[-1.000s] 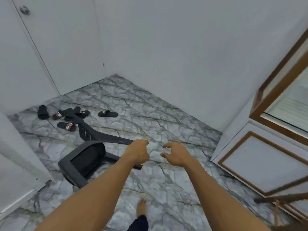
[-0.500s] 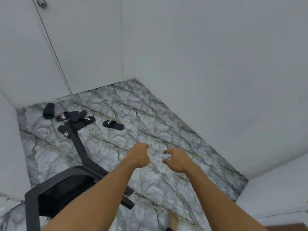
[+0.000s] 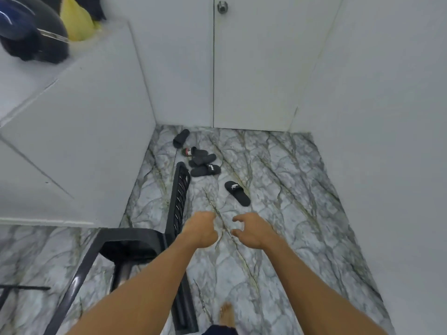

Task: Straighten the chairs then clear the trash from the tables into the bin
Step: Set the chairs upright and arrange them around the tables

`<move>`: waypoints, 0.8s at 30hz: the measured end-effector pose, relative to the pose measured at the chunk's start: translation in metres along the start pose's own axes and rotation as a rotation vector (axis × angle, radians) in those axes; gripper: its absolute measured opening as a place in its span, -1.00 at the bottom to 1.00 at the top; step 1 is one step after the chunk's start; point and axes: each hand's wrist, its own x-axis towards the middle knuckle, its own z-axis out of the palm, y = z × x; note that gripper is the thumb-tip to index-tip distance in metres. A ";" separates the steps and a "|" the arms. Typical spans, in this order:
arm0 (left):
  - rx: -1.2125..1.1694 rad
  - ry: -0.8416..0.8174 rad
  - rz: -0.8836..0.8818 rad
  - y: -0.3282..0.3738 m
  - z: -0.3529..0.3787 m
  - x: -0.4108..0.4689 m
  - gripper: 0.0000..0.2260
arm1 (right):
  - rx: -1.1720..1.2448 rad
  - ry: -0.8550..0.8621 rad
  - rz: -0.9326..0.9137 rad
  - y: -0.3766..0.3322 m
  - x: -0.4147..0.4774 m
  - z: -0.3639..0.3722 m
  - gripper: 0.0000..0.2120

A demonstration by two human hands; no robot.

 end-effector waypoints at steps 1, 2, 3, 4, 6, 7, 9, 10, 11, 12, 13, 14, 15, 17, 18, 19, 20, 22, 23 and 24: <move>-0.012 0.015 -0.037 -0.003 -0.009 0.014 -0.52 | -0.018 -0.023 -0.024 -0.004 0.021 -0.008 -0.52; -0.025 0.031 -0.069 -0.007 -0.016 0.031 -0.53 | -0.037 -0.037 -0.047 -0.008 0.041 -0.017 -0.51; -0.043 0.047 -0.090 -0.011 -0.024 0.048 -0.57 | -0.055 -0.042 -0.074 -0.011 0.063 -0.025 -0.51; -0.065 0.063 -0.104 -0.014 -0.032 0.064 -0.62 | -0.067 -0.050 -0.090 -0.013 0.084 -0.033 -0.52; -0.099 0.096 -0.122 -0.021 -0.046 0.097 -0.68 | -0.090 -0.075 -0.108 -0.019 0.124 -0.049 -0.52; -0.116 0.101 -0.134 -0.023 -0.051 0.111 -0.66 | -0.096 -0.091 -0.116 -0.021 0.142 -0.055 -0.52; -0.152 0.107 -0.164 -0.029 -0.062 0.141 -0.61 | -0.101 -0.117 -0.129 -0.025 0.176 -0.065 -0.52; -0.172 0.105 -0.182 -0.032 -0.067 0.156 -0.58 | -0.104 -0.133 -0.138 -0.027 0.195 -0.070 -0.52; -0.201 0.108 -0.200 -0.036 -0.073 0.170 -0.56 | -0.105 -0.152 -0.147 -0.029 0.214 -0.075 -0.51; -0.232 0.116 -0.219 -0.042 -0.078 0.185 -0.55 | -0.110 -0.174 -0.159 -0.031 0.233 -0.079 -0.51; -0.259 0.128 -0.242 -0.049 -0.083 0.200 -0.54 | -0.120 -0.197 -0.174 -0.033 0.255 -0.083 -0.50; -0.277 0.136 -0.279 -0.056 -0.089 0.218 -0.53 | -0.127 -0.217 -0.190 -0.035 0.278 -0.086 -0.49; -0.290 0.143 -0.313 -0.066 -0.095 0.238 -0.54 | -0.116 -0.230 -0.202 -0.037 0.304 -0.087 -0.49; -0.313 0.145 -0.370 -0.087 -0.106 0.286 -0.61 | -0.091 -0.250 -0.214 -0.039 0.361 -0.087 -0.46; -0.332 0.142 -0.390 -0.097 -0.111 0.312 -0.62 | -0.090 -0.263 -0.221 -0.039 0.394 -0.085 -0.46; -0.345 0.144 -0.404 -0.108 -0.114 0.339 -0.62 | -0.098 -0.280 -0.226 -0.040 0.427 -0.083 -0.45; -0.351 0.147 -0.421 -0.118 -0.117 0.365 -0.62 | -0.108 -0.302 -0.227 -0.042 0.462 -0.079 -0.46; -0.340 0.142 -0.468 -0.143 -0.117 0.418 -0.64 | -0.108 -0.359 -0.238 -0.050 0.530 -0.070 -0.53; -0.334 0.131 -0.484 -0.155 -0.116 0.444 -0.64 | -0.102 -0.383 -0.246 -0.056 0.563 -0.064 -0.58; -0.331 0.115 -0.490 -0.170 -0.113 0.469 -0.64 | -0.091 -0.400 -0.248 -0.061 0.594 -0.057 -0.61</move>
